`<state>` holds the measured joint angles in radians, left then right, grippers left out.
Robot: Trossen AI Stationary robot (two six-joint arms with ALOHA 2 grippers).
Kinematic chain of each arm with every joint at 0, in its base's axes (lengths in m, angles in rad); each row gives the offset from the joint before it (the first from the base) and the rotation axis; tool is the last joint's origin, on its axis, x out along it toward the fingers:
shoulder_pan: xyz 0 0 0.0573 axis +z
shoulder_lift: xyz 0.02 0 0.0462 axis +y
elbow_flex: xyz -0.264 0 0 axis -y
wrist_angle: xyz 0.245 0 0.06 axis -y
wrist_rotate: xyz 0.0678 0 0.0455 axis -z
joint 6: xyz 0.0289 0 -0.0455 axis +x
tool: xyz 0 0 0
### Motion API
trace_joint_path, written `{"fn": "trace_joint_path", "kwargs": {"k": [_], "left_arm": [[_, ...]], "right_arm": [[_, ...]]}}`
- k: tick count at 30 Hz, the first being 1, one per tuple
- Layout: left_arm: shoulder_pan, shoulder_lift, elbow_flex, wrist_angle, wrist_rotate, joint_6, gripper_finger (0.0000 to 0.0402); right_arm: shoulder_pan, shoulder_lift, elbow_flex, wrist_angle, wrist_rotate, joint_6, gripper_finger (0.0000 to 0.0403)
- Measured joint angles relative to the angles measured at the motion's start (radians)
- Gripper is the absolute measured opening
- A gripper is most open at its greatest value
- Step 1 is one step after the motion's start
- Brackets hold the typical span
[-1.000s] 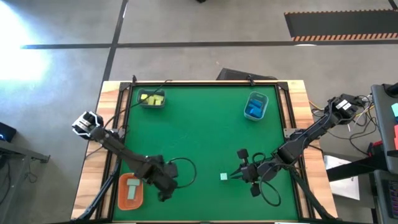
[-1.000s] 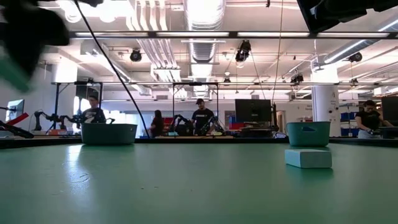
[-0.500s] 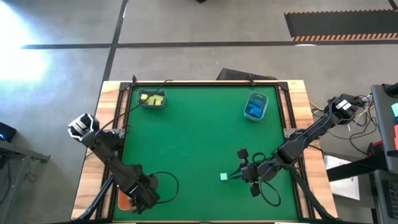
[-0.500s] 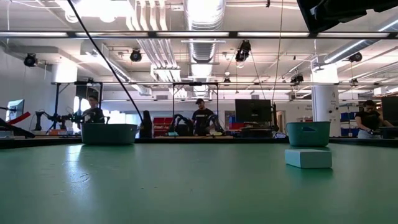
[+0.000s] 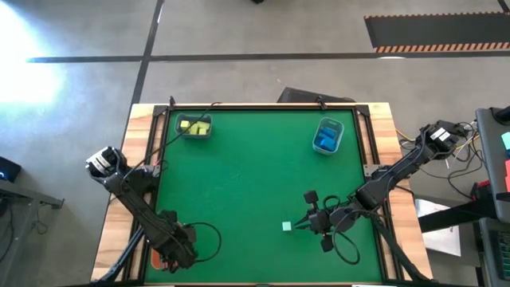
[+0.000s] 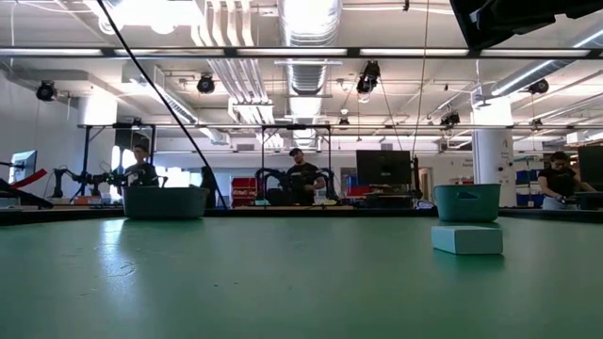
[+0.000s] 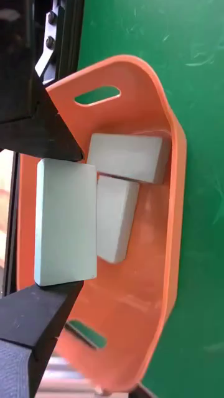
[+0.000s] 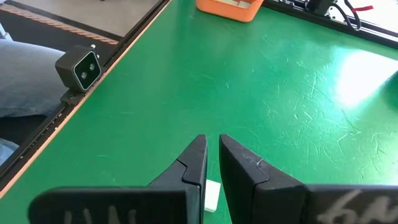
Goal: Sort & place blocks by color
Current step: Put the light blue block into the orange bin
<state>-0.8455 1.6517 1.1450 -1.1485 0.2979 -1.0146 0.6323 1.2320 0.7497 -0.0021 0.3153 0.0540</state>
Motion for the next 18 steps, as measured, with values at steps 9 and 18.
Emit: {"fn": "trace_joint_path", "kwargs": {"k": [9, 18], "left_arm": [[0.0, 0.003, -0.072, 0.018, 0.056, 0.004, 0.0271], [-0.018, 0.003, -0.087, 0.037, 0.068, 0.007, 0.0274]], "right_arm": [[0.0, 0.0, 0.0, 0.0, 0.0, 0.005, 0.0031], [0.0, 0.0, 0.0, 0.0, 0.0, 0.005, 0.0031]]}}
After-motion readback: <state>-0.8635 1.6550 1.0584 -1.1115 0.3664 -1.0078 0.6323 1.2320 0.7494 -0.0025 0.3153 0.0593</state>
